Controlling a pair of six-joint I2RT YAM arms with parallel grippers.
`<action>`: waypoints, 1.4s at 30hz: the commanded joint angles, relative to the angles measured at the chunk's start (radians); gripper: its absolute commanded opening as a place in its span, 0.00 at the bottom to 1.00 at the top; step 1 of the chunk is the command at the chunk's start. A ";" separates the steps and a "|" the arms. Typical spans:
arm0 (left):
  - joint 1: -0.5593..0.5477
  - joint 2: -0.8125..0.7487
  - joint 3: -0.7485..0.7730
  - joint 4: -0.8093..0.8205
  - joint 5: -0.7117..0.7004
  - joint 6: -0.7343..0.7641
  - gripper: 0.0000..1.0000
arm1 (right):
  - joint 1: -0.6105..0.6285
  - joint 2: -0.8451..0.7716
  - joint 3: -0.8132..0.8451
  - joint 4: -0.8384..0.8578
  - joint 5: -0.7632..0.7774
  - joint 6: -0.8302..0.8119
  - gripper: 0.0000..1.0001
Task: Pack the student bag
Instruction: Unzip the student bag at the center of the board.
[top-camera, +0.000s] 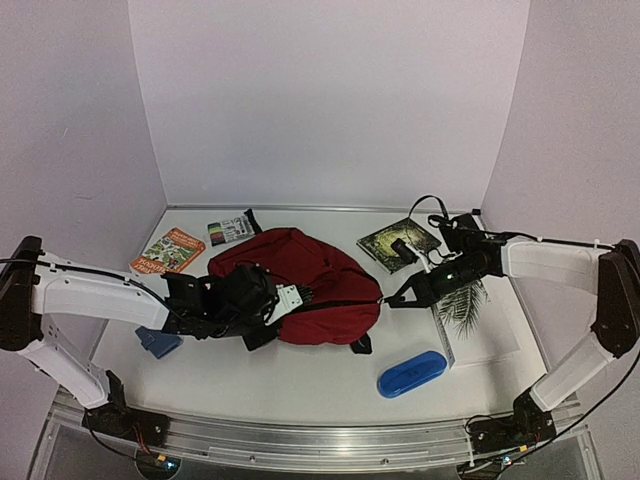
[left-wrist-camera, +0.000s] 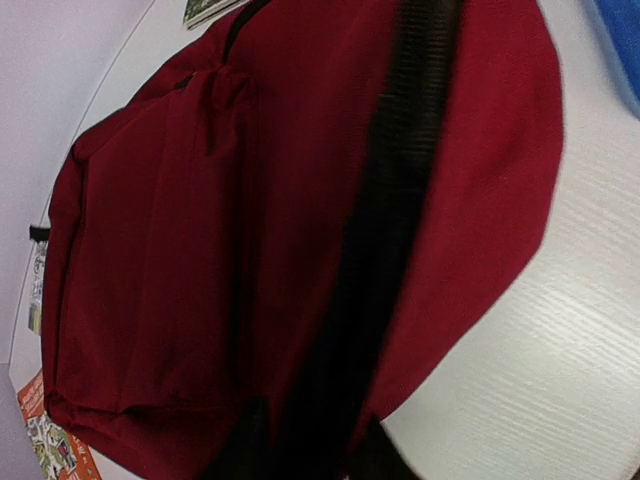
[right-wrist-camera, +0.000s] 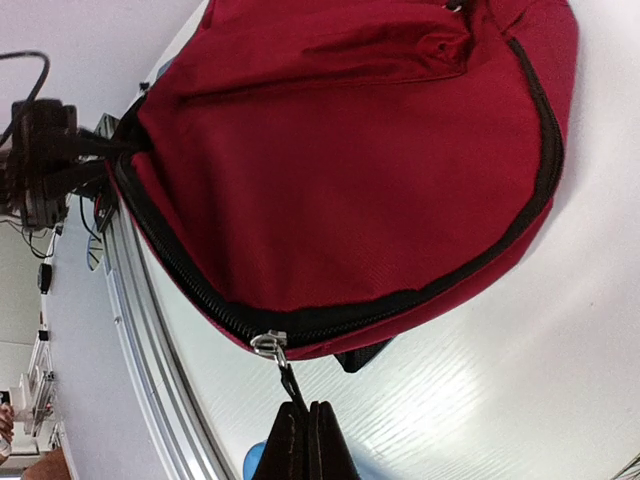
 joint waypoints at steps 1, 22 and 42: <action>0.064 -0.100 -0.054 0.033 0.026 -0.004 0.53 | 0.139 0.026 0.036 0.003 0.003 0.019 0.00; -0.094 0.134 0.155 -0.012 0.047 -0.021 0.60 | 0.316 0.191 0.255 0.057 0.031 0.124 0.00; -0.012 -0.243 -0.061 -0.142 0.007 -0.058 0.33 | 0.125 0.226 0.239 0.016 0.012 0.095 0.00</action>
